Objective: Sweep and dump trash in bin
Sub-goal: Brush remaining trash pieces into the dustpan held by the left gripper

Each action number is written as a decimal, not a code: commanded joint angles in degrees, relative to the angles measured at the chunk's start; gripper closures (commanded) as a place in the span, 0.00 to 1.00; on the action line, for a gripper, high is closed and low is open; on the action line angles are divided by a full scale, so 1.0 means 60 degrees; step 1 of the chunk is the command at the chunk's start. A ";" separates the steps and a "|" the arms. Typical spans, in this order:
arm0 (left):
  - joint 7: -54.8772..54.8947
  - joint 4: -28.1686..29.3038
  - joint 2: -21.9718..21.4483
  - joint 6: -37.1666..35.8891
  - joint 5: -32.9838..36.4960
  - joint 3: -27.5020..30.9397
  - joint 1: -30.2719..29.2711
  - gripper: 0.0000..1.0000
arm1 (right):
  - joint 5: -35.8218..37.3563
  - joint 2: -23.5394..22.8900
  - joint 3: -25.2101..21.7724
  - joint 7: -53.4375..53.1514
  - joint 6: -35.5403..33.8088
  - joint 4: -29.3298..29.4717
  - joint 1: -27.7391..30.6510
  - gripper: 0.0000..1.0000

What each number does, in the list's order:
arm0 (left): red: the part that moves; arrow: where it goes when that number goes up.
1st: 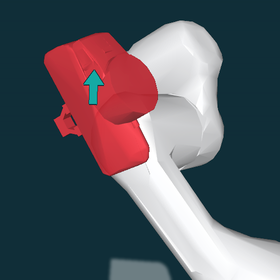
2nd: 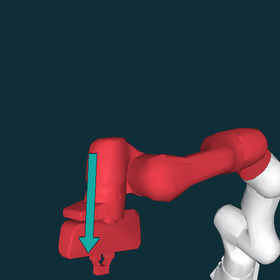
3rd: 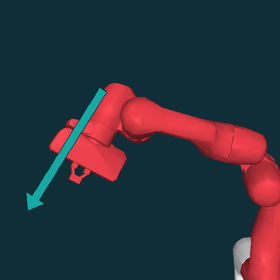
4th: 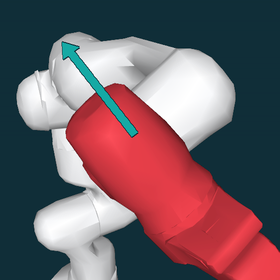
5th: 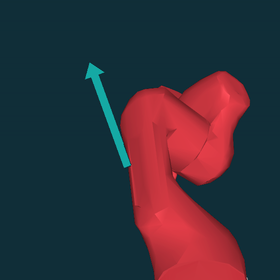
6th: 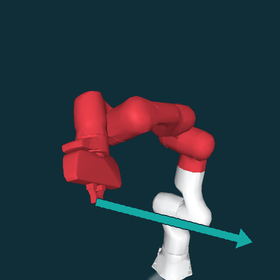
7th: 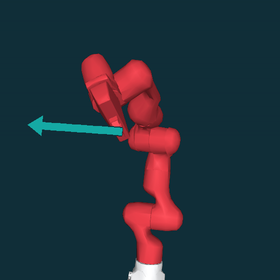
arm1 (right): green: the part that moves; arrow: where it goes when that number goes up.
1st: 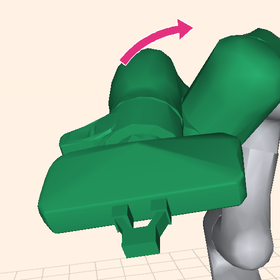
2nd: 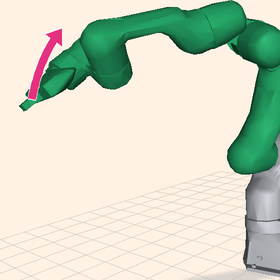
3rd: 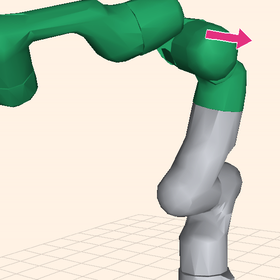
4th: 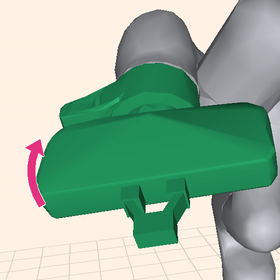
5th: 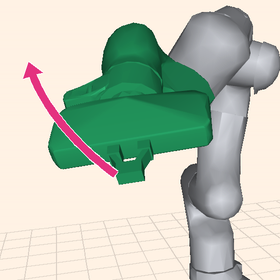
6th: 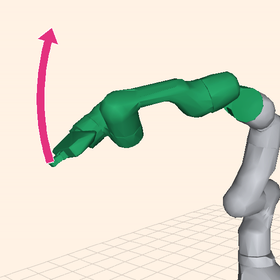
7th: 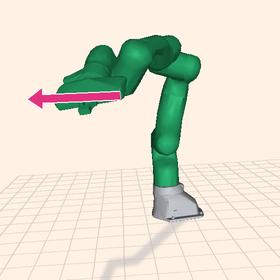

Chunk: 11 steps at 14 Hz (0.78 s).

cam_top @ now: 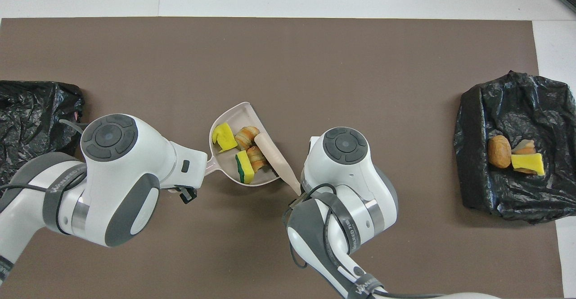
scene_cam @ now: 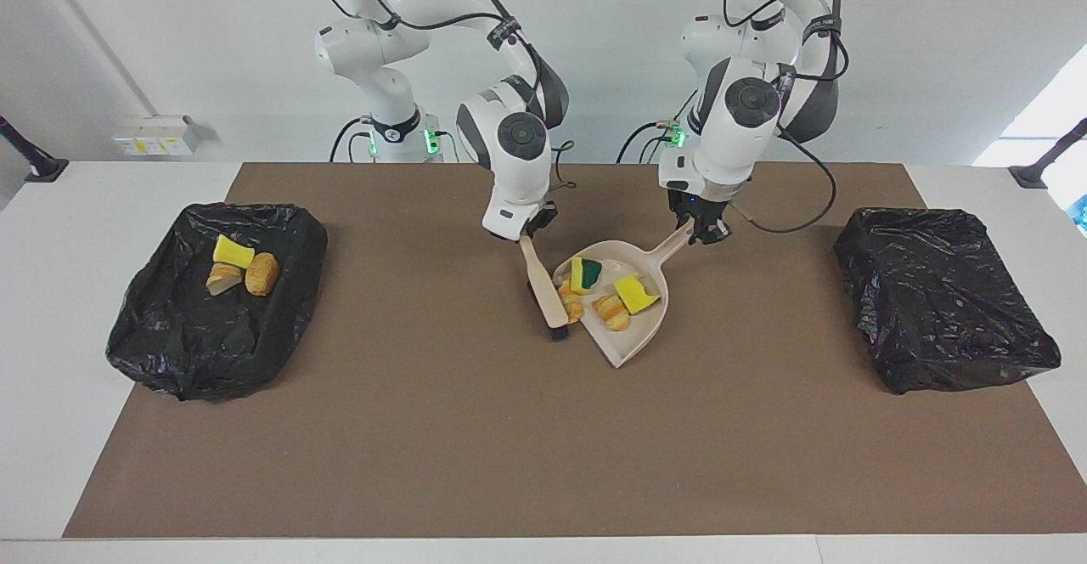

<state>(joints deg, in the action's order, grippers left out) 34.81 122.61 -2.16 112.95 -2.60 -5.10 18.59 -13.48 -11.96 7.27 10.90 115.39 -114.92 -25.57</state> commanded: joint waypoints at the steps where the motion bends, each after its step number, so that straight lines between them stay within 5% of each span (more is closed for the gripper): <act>1: -0.0339 0.0307 -0.0269 0.0277 -0.0066 0.0102 0.0124 1.00 | -0.0230 0.0220 0.0033 0.0279 -0.0071 0.0051 0.0523 1.00; 7: -0.0324 0.0161 -0.0181 0.0263 -0.0299 0.0117 0.0022 1.00 | 0.0310 0.1098 -0.0055 0.0132 -0.1739 0.0300 0.1184 1.00; 11: -0.0295 -0.0059 -0.0283 0.0146 -0.0300 0.0132 -0.0241 1.00 | 0.0781 0.1567 0.0077 -0.3186 -0.1845 0.0111 0.0821 1.00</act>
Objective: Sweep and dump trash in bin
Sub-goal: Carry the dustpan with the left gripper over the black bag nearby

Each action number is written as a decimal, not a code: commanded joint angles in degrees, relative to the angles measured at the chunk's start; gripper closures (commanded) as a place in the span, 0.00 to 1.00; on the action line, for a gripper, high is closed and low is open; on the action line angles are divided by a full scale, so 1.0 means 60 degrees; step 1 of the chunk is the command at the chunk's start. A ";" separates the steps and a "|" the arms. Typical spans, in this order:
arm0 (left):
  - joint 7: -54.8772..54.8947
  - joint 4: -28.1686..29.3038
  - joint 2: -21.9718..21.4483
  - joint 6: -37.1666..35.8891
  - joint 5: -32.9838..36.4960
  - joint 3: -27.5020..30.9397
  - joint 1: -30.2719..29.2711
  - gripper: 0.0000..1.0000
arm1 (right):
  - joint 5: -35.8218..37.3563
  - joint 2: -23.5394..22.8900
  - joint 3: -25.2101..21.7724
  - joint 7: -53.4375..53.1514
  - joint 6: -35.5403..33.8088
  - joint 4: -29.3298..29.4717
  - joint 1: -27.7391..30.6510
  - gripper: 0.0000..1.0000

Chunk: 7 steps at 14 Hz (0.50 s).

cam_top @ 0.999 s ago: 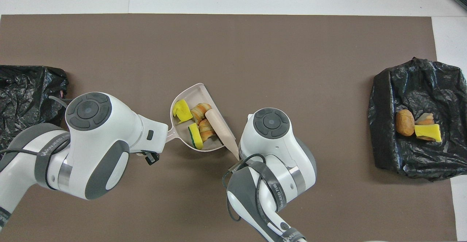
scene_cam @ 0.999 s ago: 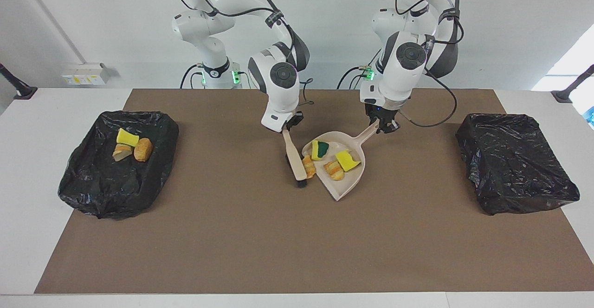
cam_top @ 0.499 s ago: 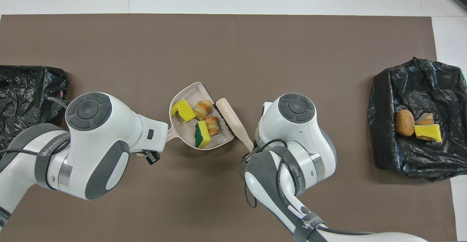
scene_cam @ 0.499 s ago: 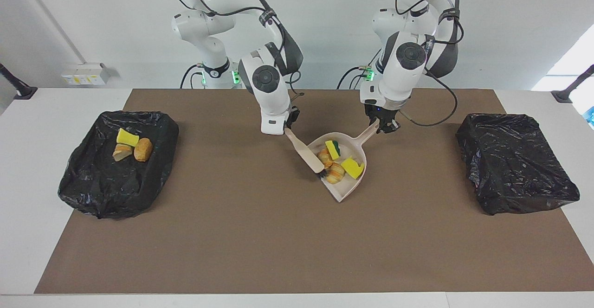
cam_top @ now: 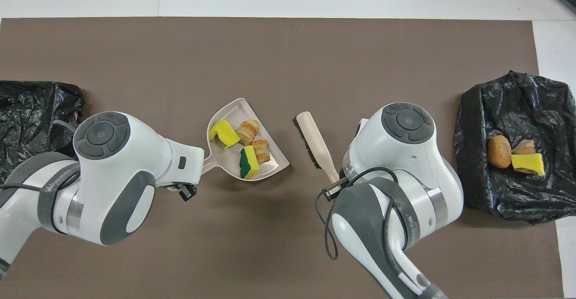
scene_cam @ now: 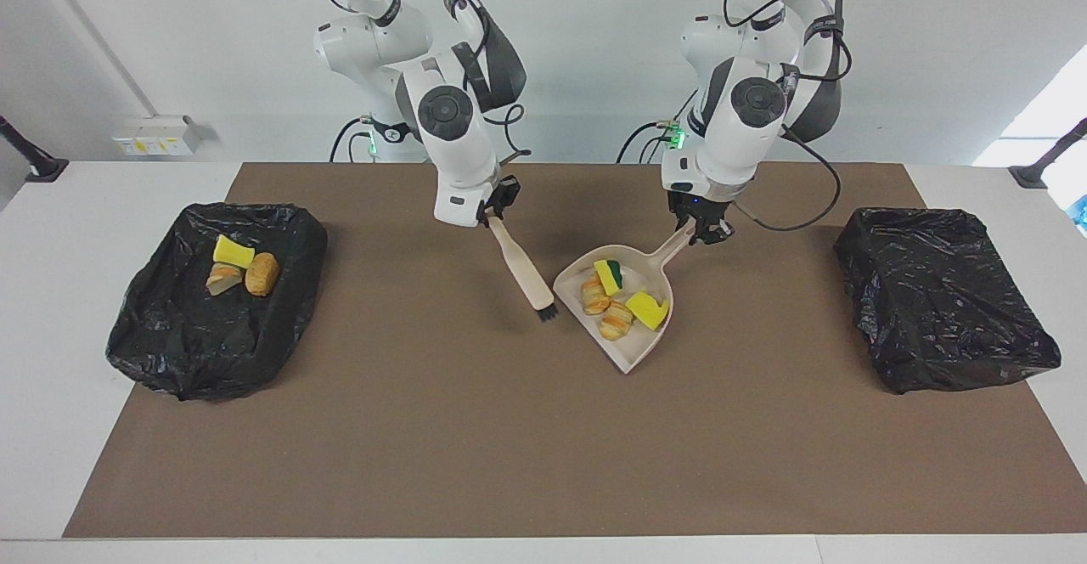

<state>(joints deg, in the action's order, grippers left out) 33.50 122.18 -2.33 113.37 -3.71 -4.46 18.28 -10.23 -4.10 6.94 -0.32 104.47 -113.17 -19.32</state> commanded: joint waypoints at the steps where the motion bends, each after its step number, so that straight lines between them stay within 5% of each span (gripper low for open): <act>1: -0.0062 -0.0031 -0.0299 0.0059 -0.0114 0.0025 -0.0292 1.00 | 0.0254 0.0331 0.0118 -0.1889 -0.0025 -0.0254 -0.0497 1.00; 7: -0.0018 -0.0588 -0.0752 -0.0600 -0.0128 0.0039 -0.1519 1.00 | 0.0196 0.1721 0.0147 -0.4135 0.0663 -0.2083 -0.1758 1.00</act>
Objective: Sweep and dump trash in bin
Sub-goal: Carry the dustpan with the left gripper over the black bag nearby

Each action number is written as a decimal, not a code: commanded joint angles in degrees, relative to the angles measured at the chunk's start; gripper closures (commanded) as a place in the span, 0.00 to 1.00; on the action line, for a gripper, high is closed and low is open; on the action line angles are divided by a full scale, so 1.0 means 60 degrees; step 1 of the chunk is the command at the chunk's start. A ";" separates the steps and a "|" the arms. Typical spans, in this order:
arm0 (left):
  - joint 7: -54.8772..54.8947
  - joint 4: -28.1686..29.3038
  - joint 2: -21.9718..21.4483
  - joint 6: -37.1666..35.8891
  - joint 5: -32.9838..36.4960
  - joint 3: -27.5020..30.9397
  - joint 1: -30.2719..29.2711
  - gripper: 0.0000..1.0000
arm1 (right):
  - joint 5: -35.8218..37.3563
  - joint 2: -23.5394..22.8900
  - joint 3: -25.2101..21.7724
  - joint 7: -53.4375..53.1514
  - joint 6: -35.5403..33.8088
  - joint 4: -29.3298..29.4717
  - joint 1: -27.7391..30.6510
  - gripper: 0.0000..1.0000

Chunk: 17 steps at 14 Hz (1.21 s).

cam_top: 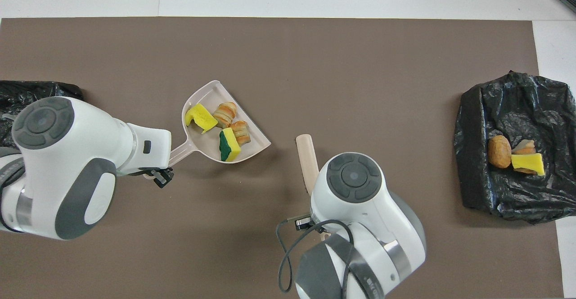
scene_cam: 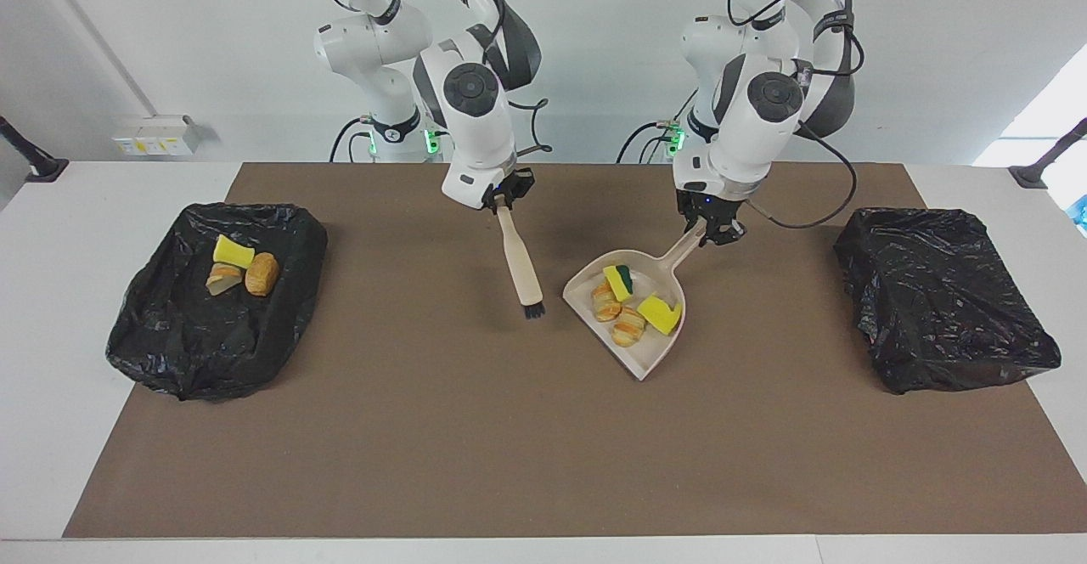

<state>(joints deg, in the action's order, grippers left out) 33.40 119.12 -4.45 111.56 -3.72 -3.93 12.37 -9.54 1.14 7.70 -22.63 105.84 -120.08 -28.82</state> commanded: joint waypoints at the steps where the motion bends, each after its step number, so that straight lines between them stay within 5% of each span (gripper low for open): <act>1: 0.0014 -0.0093 -0.0516 -0.0298 -0.0171 -0.0019 -0.0828 1.00 | 0.0010 0.0966 0.0021 -0.0577 0.0451 -0.1080 -0.0380 1.00; 5: 0.0831 -0.0516 -0.0752 -0.1012 -0.0684 0.0010 -0.2218 1.00 | -0.0079 0.0866 0.0021 -0.2127 0.1617 -0.1679 -0.1653 1.00; 9: 0.2763 -0.1337 -0.0708 -0.2040 -0.1460 0.0054 -0.4605 1.00 | -0.0079 0.0075 0.0021 -0.3374 0.2589 -0.1960 -0.2695 1.00; 13: 0.3850 -0.1660 -0.0664 -0.2494 -0.1783 0.0069 -0.6321 1.00 | -0.0752 0.0001 0.0036 -0.3435 0.2634 -0.1975 -0.2741 1.00; 16: 0.4145 -0.1807 -0.0635 -0.2554 -0.1550 0.0549 -0.6704 1.00 | -0.0812 -0.0248 0.0036 -0.3319 0.2736 -0.1990 -0.2873 1.00; 17: 0.4160 -0.1865 -0.0577 -0.2496 -0.1316 0.0726 -0.6719 1.00 | -0.0812 -0.0335 0.0021 -0.3231 0.2693 -0.1888 -0.2829 0.56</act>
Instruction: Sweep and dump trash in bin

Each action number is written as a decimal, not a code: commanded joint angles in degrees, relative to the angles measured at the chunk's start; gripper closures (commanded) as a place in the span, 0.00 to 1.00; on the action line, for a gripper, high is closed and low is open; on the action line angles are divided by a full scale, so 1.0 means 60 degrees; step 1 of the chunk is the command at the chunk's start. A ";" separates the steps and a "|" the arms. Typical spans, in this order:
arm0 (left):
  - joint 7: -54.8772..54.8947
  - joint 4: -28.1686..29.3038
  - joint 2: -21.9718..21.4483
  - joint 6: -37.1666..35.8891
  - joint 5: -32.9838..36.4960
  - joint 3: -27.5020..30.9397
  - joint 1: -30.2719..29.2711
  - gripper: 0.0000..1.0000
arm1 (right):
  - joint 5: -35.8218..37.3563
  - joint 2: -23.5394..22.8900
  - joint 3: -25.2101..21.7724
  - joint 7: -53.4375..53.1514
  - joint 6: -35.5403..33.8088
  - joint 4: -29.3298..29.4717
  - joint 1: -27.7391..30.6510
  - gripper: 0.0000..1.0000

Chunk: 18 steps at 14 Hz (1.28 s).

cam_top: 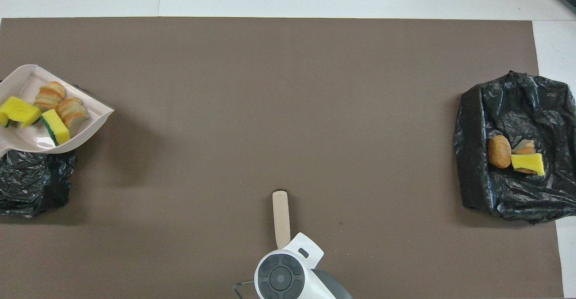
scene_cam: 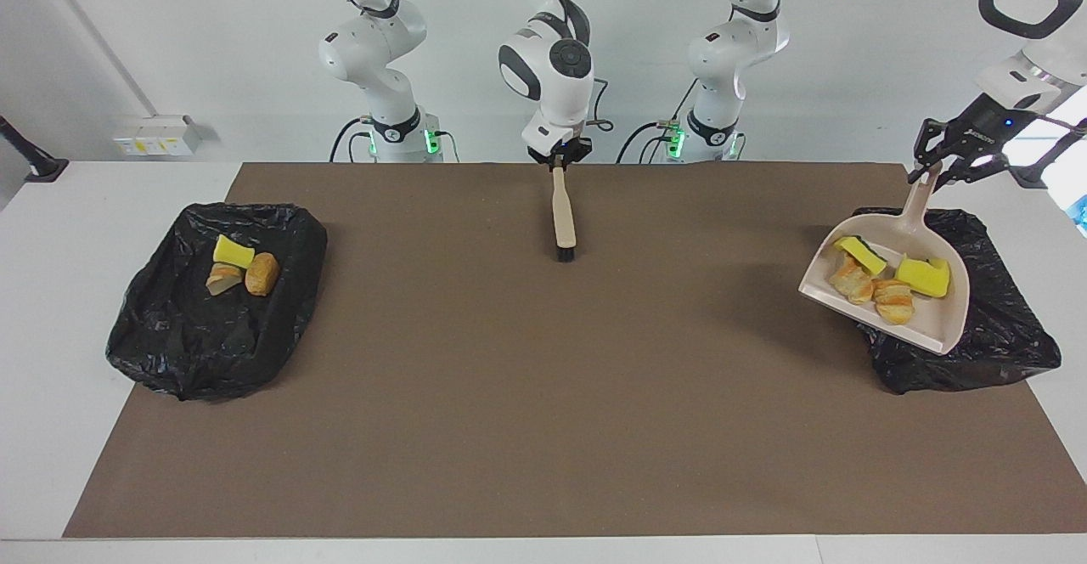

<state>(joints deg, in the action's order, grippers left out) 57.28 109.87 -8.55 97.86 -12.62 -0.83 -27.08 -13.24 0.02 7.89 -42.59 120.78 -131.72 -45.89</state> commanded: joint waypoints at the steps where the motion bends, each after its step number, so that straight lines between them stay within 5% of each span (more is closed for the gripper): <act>1: 0.0310 -0.0381 0.0193 -0.0110 0.0315 0.0544 -0.0202 1.00 | -0.0181 -0.0222 -0.0011 0.0155 0.0072 0.0242 0.0046 0.01; 5: 0.0824 -0.0922 0.0574 0.0037 0.0535 0.0958 -0.0773 1.00 | -0.0035 -0.0165 -0.0055 0.0200 -0.0878 0.1310 0.0557 0.00; 12: 0.1700 -0.2855 0.1745 -0.0124 0.3286 0.0914 -0.0584 1.00 | 0.0622 -0.0135 -0.0099 0.2656 -0.3706 0.3610 0.2987 0.00; 18: 0.2480 -0.2857 0.1834 0.0096 0.4959 0.0885 0.0001 1.00 | 0.1414 -0.0165 -0.0113 0.5497 -0.5055 0.5120 0.4863 0.00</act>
<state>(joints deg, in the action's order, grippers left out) 71.45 94.07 1.80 98.30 14.22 3.93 -29.17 -6.49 -0.40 6.57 -15.33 93.33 -104.46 -20.17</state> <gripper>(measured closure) 0.665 0.000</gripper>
